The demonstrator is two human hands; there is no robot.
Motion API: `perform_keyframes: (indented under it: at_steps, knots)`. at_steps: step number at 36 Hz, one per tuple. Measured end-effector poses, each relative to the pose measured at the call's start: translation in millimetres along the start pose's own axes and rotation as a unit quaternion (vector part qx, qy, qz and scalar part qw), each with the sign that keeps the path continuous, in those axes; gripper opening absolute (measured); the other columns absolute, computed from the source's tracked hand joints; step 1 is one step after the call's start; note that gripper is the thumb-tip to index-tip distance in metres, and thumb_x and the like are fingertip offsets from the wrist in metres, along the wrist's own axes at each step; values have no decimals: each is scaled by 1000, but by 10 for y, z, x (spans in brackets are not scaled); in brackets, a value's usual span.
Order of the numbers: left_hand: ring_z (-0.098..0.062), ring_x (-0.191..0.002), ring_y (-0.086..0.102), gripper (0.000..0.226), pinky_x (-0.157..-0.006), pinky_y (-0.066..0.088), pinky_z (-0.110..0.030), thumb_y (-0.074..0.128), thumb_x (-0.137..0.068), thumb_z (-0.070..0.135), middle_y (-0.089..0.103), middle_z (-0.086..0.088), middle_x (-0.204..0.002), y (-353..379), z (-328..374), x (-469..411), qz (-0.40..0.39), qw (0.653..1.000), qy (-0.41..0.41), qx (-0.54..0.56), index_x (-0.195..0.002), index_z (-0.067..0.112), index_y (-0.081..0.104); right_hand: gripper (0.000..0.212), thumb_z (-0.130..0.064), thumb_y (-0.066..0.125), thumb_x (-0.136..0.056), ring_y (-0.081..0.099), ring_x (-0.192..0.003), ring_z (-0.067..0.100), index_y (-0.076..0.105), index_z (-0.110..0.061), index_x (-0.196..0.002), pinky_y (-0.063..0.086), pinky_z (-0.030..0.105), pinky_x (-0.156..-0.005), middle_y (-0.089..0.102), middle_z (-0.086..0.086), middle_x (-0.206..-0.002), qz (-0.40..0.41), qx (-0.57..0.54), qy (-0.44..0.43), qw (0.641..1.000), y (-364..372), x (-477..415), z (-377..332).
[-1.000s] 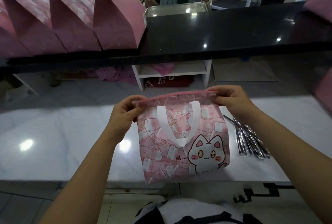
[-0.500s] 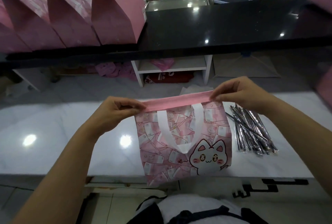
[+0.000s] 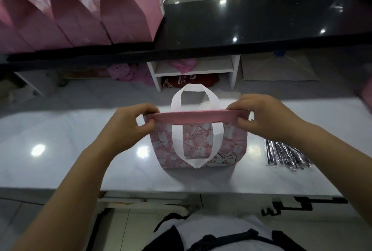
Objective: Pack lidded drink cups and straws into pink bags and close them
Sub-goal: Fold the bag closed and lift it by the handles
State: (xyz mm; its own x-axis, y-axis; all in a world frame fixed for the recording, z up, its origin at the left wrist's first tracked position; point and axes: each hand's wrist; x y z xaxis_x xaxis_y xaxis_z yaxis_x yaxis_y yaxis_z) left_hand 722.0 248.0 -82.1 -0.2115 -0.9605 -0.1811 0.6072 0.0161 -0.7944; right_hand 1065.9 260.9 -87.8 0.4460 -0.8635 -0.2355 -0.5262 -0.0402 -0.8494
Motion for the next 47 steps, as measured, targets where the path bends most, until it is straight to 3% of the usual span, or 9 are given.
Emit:
perform_keyframes:
  at_steps: [5, 8, 14, 19, 24, 31, 36, 40, 47]
  knots:
    - [-9, -81, 66, 16, -69, 51, -29, 77, -85, 25, 73, 15, -88, 141, 316, -145, -50, 995, 46, -70, -100, 31, 76, 26, -48, 64, -89, 48, -96, 18, 77, -29, -101, 33, 38, -86, 67, -10, -94, -10, 159, -72, 985, 117, -192, -198]
    - [-19, -79, 68, 15, -66, 45, -25, 77, -87, 25, 77, 4, -90, 186, 446, -263, -73, 979, 112, -157, -102, 22, 80, 20, -41, 62, -93, 48, -96, 15, 78, -30, -97, 25, 35, -88, 70, -14, -87, -26, 196, -117, 973, 204, -317, -296]
    - [-13, -74, 65, 14, -63, 42, -14, 75, -89, 25, 77, 2, -91, 82, 486, -354, -139, 968, 99, -185, -102, 20, 79, 19, -38, 62, -93, 46, -91, 12, 78, -28, -90, 22, 36, -89, 70, -11, -79, -37, 224, -121, 966, 180, -426, -270]
    - [-9, -81, 64, 16, -71, 53, -29, 68, -93, 38, 74, 12, -95, 179, 649, -409, -129, 957, 123, -228, -105, 30, 75, 23, -41, 55, -93, 46, -87, 15, 72, -29, -85, 28, 38, -88, 65, -12, -77, -39, 246, -139, 958, 236, -465, -356]
    - [-16, -80, 69, 17, -79, 58, -35, 70, -93, 31, 77, 1, -93, 240, 774, -496, -148, 954, 130, -224, -103, 20, 77, 21, -35, 57, -96, 45, -86, 14, 76, -28, -91, 33, 38, -87, 66, -11, -80, -56, 218, -153, 962, 283, -551, -397]
    - [-3, -76, 62, 17, -71, 46, -16, 72, -91, 30, 74, 7, -95, 158, 664, -475, -169, 959, 124, -193, -106, 22, 76, 20, -41, 63, -93, 54, -82, 9, 75, -25, -97, 47, 31, -71, 64, -10, -87, -79, 102, -102, 986, 152, -440, -176]
    - [2, -81, 64, 20, -77, 53, -17, 75, -89, 24, 71, 17, -93, -118, 429, -367, -197, 970, 58, -129, -109, 28, 76, 17, -31, 72, -88, 61, -82, 3, 77, -26, -103, 53, 33, -77, 68, -13, -90, -102, 13, 0, 995, -154, -272, 157]
    - [0, -77, 67, 18, -74, 54, -18, 75, -89, 24, 75, 14, -90, -290, 203, -238, -147, 975, 28, -161, -106, 25, 79, 12, -26, 73, -89, 66, -82, 12, 80, -21, -98, 54, 39, -78, 75, -7, -89, -95, 23, 28, 995, -239, -161, 258]
    - [6, -66, 63, 12, -61, 41, -5, 77, -87, 19, 68, 19, -74, -325, 83, -171, -95, 981, 23, -166, -98, 20, 81, 15, -25, 67, -93, 63, -76, 16, 78, -18, -100, 49, 32, -68, 71, -5, -83, -67, 69, -6, 995, -155, -298, 182]
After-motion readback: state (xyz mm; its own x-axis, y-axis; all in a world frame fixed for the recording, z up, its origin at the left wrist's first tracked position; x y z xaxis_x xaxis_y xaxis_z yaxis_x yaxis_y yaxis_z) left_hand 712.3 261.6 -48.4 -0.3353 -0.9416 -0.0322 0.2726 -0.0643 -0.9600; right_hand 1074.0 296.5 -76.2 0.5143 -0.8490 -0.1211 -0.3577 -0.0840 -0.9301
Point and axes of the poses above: each hand's wrist, its own x-axis away from the middle knuckle, its own y-axis out of the palm, z = x × y
